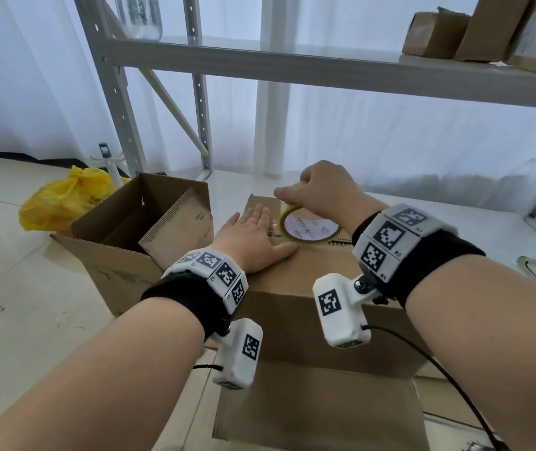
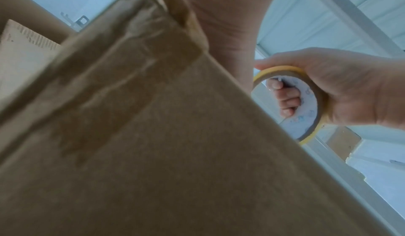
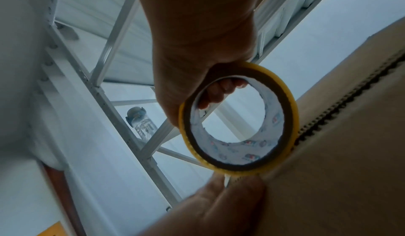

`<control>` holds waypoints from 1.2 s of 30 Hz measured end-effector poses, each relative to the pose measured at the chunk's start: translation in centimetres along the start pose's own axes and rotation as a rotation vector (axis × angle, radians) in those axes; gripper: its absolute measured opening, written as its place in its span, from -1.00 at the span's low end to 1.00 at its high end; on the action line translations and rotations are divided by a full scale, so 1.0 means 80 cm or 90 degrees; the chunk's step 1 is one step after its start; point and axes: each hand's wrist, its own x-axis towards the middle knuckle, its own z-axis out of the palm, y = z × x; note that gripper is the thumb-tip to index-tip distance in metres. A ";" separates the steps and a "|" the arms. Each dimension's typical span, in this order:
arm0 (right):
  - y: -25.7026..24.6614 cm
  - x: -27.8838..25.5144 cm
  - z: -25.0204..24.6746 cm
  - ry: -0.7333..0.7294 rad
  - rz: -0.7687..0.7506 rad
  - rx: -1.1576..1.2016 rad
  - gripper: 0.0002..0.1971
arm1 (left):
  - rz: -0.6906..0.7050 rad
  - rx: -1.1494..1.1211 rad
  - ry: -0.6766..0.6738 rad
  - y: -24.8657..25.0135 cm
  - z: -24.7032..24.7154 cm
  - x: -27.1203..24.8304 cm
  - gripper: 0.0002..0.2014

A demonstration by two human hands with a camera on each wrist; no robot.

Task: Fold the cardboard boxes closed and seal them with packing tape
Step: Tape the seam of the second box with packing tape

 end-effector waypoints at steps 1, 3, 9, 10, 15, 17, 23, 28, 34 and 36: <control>0.001 0.001 -0.006 -0.009 -0.006 -0.029 -0.54 | -0.004 0.005 -0.017 -0.002 0.000 0.000 -0.07; 0.009 0.004 -0.021 -0.031 -0.008 -0.098 -0.60 | -0.005 0.007 -0.035 -0.004 0.000 -0.001 -0.04; 0.028 0.001 -0.021 -0.083 0.018 -0.188 -0.67 | -0.001 0.031 -0.063 -0.001 -0.003 -0.003 -0.05; 0.029 0.001 -0.020 -0.086 0.010 -0.181 -0.67 | -0.001 0.035 -0.071 -0.002 -0.005 -0.003 -0.05; 0.061 -0.015 -0.019 0.025 0.007 0.069 -0.60 | -0.003 0.046 -0.090 0.001 -0.006 -0.004 -0.04; 0.072 -0.023 -0.015 0.061 0.016 0.138 -0.60 | -0.003 0.065 -0.092 0.005 -0.008 -0.006 -0.05; 0.055 -0.019 -0.006 0.030 -0.005 0.041 -0.73 | 0.069 0.073 -0.146 0.043 -0.005 -0.019 -0.10; 0.044 -0.013 -0.004 0.019 0.005 -0.004 -0.75 | 0.081 0.057 -0.131 0.030 -0.012 -0.028 -0.17; 0.052 -0.020 -0.007 0.024 0.034 0.131 -0.56 | -0.004 0.105 -0.102 0.001 -0.016 -0.034 -0.10; 0.059 -0.023 -0.005 0.041 0.030 0.177 -0.55 | -0.016 0.104 -0.105 0.005 -0.015 -0.032 -0.06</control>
